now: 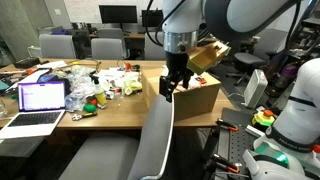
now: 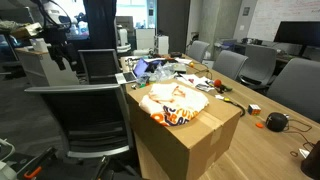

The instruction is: Pick up the clothe and put it on the headrest of the chair

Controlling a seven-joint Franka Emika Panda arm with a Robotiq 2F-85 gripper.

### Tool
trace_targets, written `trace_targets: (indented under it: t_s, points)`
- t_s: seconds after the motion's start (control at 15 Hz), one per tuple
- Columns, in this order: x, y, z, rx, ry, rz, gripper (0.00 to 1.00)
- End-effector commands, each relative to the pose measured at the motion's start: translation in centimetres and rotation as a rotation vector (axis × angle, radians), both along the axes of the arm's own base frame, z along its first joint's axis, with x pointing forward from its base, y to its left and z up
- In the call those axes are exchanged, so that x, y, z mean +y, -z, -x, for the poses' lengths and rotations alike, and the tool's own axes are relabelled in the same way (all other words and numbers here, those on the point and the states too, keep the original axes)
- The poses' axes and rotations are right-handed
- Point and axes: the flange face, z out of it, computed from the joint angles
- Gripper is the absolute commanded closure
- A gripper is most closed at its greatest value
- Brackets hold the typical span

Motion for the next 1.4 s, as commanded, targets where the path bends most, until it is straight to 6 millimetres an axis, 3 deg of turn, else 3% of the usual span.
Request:
trace_targets:
  t_s: [0.0,0.67,1.07,1.33]
  points:
    - [0.0,-0.2,-0.1,-0.003,0.000,-0.001,0.00]
    - [-0.4,-0.7,-0.2,-0.013,0.015,-0.005,0.00]
    - [-7.2,-2.2,-0.2,-0.032,0.176,-0.067,0.00]
    - [-11.7,-2.1,-0.3,-0.033,0.298,-0.112,0.00]
